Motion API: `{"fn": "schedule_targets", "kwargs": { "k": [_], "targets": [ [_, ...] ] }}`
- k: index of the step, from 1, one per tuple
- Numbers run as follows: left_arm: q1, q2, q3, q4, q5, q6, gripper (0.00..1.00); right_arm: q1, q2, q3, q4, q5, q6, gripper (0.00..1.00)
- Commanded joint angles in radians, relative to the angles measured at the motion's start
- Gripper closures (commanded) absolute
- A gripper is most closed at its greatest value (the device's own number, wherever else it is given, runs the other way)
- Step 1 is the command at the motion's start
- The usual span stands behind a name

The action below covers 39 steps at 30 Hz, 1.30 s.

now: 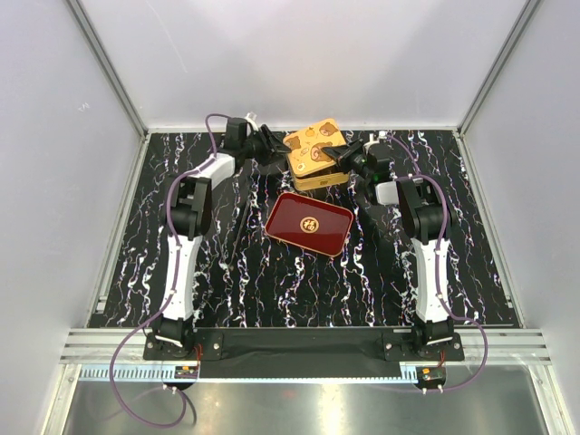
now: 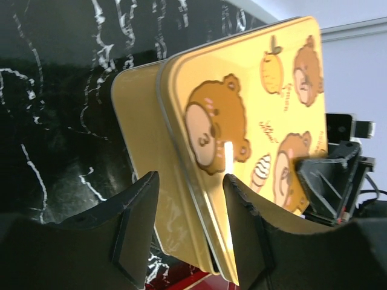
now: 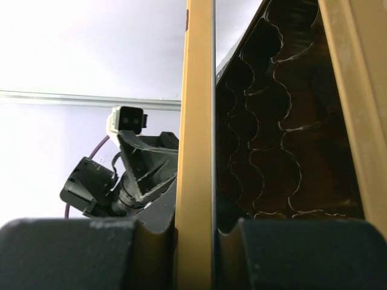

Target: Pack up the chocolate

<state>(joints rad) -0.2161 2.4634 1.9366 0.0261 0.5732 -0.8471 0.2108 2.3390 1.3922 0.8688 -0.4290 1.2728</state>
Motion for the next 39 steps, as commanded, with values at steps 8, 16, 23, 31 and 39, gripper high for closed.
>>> {"fn": "schedule_targets", "kwargs": {
  "k": [8,16,23,31,39],
  "targets": [
    [-0.009,0.046,0.041,0.075,0.044,-0.040,0.51,0.002,0.002,-0.016,0.047,0.012,-0.007,0.95],
    [-0.011,0.060,0.053,0.061,0.042,-0.046,0.55,-0.008,-0.026,-0.028,0.001,0.007,-0.038,0.67],
    [-0.011,0.065,0.067,0.040,0.033,-0.038,0.56,-0.031,-0.063,-0.058,-0.045,0.012,-0.069,0.57],
    [-0.011,0.068,0.076,0.024,0.027,-0.032,0.56,-0.073,-0.095,-0.090,-0.071,0.007,-0.076,0.55],
    [-0.011,0.069,0.081,0.011,0.024,-0.024,0.56,-0.103,-0.144,-0.133,-0.117,0.006,-0.096,0.54]
  ]
}}
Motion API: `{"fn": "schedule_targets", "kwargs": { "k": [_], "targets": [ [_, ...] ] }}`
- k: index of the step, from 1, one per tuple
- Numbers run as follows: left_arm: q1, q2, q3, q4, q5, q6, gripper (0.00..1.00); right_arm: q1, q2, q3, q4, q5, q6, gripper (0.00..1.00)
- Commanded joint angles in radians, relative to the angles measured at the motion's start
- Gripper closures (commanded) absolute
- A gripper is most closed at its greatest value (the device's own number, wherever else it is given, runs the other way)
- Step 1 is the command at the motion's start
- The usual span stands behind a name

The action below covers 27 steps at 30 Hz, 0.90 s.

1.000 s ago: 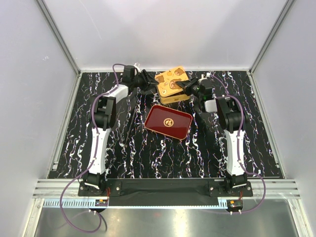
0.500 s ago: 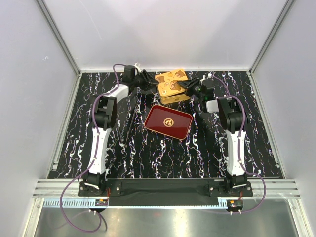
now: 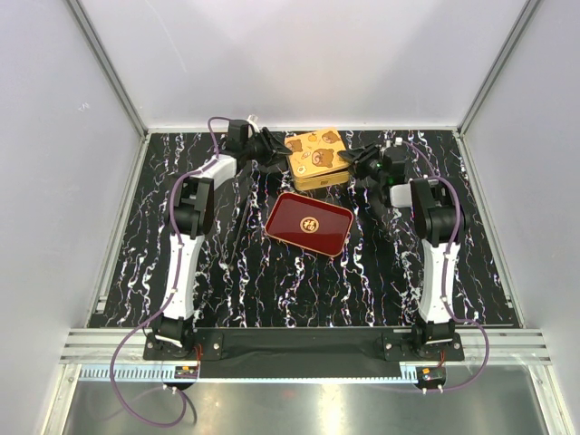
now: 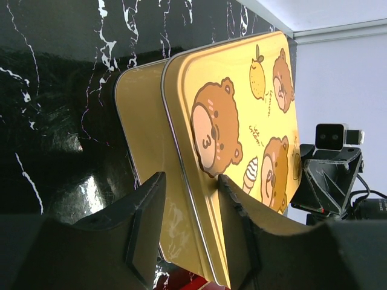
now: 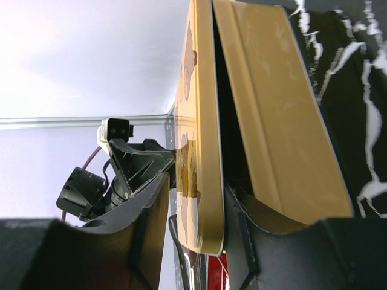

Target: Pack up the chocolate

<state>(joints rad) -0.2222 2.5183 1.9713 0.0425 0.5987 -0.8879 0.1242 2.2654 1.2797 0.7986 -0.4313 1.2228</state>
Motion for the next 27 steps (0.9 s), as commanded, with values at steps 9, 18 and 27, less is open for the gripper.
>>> {"fn": "schedule_targets", "kwargs": {
  "k": [9,18,27],
  "targets": [
    [-0.005,0.002,0.040,-0.016,-0.004,0.027,0.57,-0.061,-0.162,-0.106,-0.157,0.022,-0.077,0.53],
    [-0.017,0.000,0.041,0.002,0.006,0.014,0.56,-0.069,-0.234,-0.042,-0.449,0.124,-0.264,0.53],
    [-0.022,-0.015,0.031,0.014,0.019,0.017,0.56,-0.069,-0.239,0.076,-0.555,0.108,-0.408,0.46]
  ]
}}
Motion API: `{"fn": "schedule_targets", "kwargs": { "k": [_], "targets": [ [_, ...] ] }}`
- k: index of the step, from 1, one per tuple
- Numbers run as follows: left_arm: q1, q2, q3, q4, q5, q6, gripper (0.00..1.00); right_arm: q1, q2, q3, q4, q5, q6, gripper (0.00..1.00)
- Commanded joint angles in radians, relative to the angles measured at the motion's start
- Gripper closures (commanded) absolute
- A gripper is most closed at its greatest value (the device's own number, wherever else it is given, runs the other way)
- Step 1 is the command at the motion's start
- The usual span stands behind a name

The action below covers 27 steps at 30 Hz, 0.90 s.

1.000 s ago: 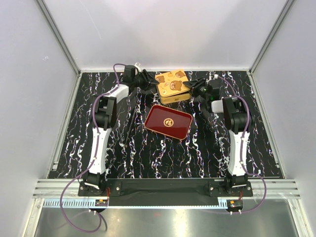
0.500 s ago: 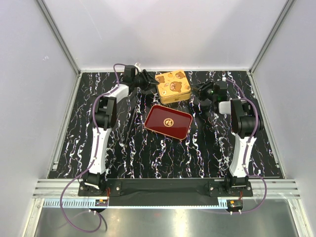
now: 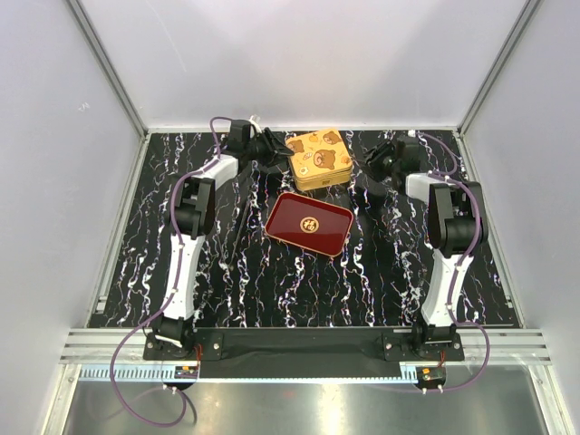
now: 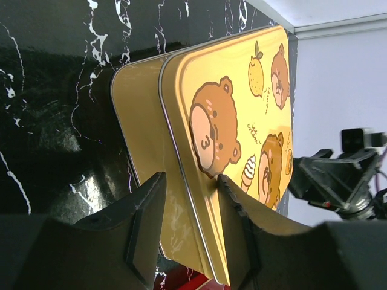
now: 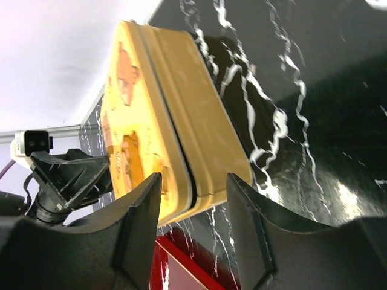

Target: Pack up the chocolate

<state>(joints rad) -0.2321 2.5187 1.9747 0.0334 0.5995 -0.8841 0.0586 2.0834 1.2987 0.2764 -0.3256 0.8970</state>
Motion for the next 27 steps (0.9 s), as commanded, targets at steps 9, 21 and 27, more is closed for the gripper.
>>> {"fn": "schedule_targets", "kwargs": {
  "k": [9,21,27],
  "targets": [
    [-0.012,-0.011,0.026,0.020,0.017,0.020,0.56,-0.002,0.015,0.206,-0.157,-0.081,-0.168,0.40],
    [-0.012,-0.009,0.026,0.013,0.013,0.028,0.56,0.018,0.147,0.335,-0.339,-0.159,-0.279,0.41],
    [-0.013,-0.008,0.029,0.014,0.014,0.027,0.56,0.017,0.124,0.281,-0.324,-0.162,-0.303,0.60]
  ]
}}
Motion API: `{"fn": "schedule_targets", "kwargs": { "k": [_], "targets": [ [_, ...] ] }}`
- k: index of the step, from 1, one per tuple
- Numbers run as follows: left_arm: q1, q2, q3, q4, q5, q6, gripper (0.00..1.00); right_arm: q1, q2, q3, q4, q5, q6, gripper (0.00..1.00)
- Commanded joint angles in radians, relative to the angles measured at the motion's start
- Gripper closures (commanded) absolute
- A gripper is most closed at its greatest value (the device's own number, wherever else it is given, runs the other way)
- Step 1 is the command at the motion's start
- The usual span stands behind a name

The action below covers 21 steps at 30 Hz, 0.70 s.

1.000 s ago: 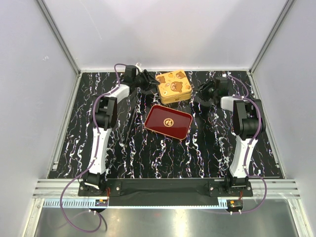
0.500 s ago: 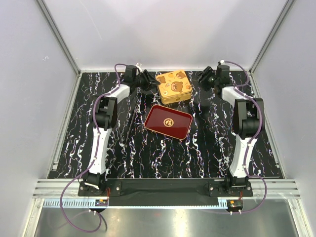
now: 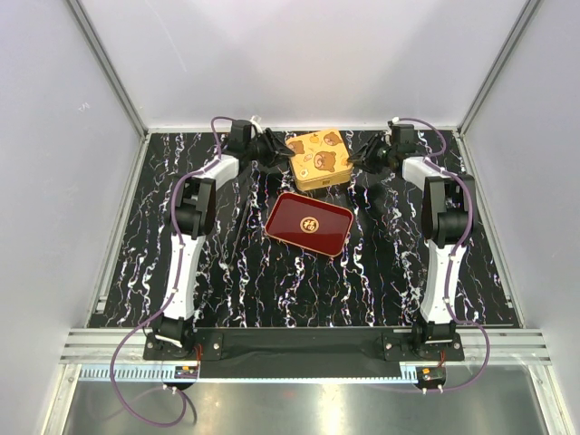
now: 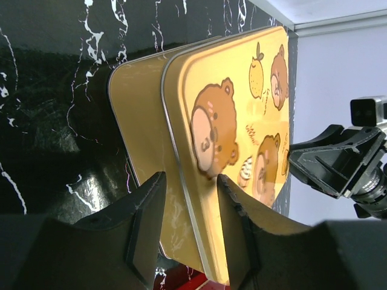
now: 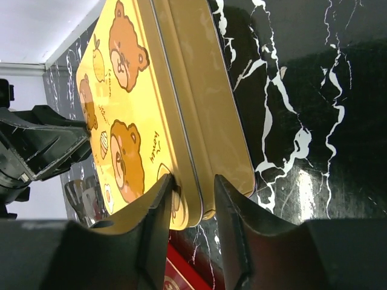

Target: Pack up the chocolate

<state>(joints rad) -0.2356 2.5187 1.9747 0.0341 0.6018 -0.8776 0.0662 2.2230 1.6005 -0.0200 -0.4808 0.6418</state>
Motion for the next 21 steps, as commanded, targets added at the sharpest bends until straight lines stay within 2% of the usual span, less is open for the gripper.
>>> {"fn": "schedule_targets", "kwargs": {
  "k": [1,4,9,15,21],
  "targets": [
    [-0.011,-0.008,0.029,0.013,0.016,0.020,0.56,0.010,-0.017,-0.031,-0.028,-0.007,-0.054,0.60],
    [-0.014,-0.011,0.033,0.015,0.024,0.022,0.56,0.010,-0.023,-0.050,-0.031,0.001,-0.053,0.64],
    [-0.016,-0.011,0.041,0.007,0.024,0.028,0.55,0.009,-0.033,-0.051,-0.032,0.027,-0.051,0.62],
    [-0.013,0.026,0.087,-0.031,0.007,0.032,0.55,0.014,0.038,0.006,-0.060,-0.001,-0.027,0.61],
    [0.001,0.046,0.124,-0.054,-0.002,0.032,0.55,0.052,0.037,-0.036,-0.035,0.007,0.013,0.64]
  ]
}}
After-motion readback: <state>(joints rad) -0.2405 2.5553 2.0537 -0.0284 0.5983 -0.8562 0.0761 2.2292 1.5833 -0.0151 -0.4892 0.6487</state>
